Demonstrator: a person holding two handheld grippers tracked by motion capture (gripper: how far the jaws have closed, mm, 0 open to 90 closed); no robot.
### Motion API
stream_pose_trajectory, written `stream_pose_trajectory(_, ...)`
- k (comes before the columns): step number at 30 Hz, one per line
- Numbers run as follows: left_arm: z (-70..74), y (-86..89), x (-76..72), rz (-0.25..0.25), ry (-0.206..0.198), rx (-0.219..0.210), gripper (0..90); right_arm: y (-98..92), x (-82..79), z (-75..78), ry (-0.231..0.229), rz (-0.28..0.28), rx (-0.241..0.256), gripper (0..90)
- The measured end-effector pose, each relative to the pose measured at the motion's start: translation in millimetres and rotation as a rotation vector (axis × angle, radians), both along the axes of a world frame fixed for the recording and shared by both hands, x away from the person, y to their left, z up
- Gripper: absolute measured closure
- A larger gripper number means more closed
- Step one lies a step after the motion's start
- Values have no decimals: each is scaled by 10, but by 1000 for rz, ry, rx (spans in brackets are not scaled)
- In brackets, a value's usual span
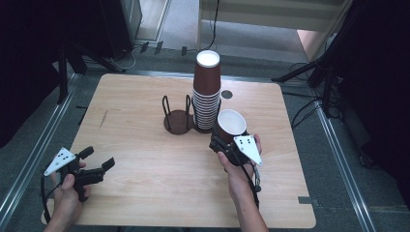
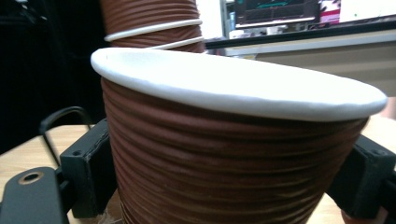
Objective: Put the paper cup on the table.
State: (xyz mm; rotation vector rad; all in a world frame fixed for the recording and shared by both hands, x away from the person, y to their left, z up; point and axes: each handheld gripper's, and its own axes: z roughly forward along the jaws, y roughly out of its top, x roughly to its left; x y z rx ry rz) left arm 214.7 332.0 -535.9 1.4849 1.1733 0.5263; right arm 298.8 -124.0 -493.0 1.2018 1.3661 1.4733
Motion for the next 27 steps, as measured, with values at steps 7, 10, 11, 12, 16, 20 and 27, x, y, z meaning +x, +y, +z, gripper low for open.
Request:
stream_pose_trajectory(7, -51, 139, -53, 19, -16, 44, 0, -134, 117, -10, -16, -10, -10, 118)
stream_pose_trajectory(10, -106, 172, -41, 17, -5, 29, 0, -184, 150, 0, -34, 9, -22, 123)
stream_pose_trajectory(11, -119, 175, -36, 17, -3, 24, 0, -206, 164, 10, -35, 16, -21, 123)
stream_pose_trajectory(12, -122, 174, -35, 18, -1, 20, 0, -223, 178, 15, -41, 15, -30, 124)
stream_pose_trajectory(16, -139, 179, -42, 21, -3, 11, 0, -293, 226, 19, -55, -1, -30, 126)
stream_pose_trajectory(20, -145, 201, -34, 31, 1, -10, 0, -351, 266, 26, -67, 23, -27, 133)
stream_pose_trajectory(27, -147, 167, -31, 23, 2, 8, 0, -445, 375, 45, -62, -57, -41, 125)
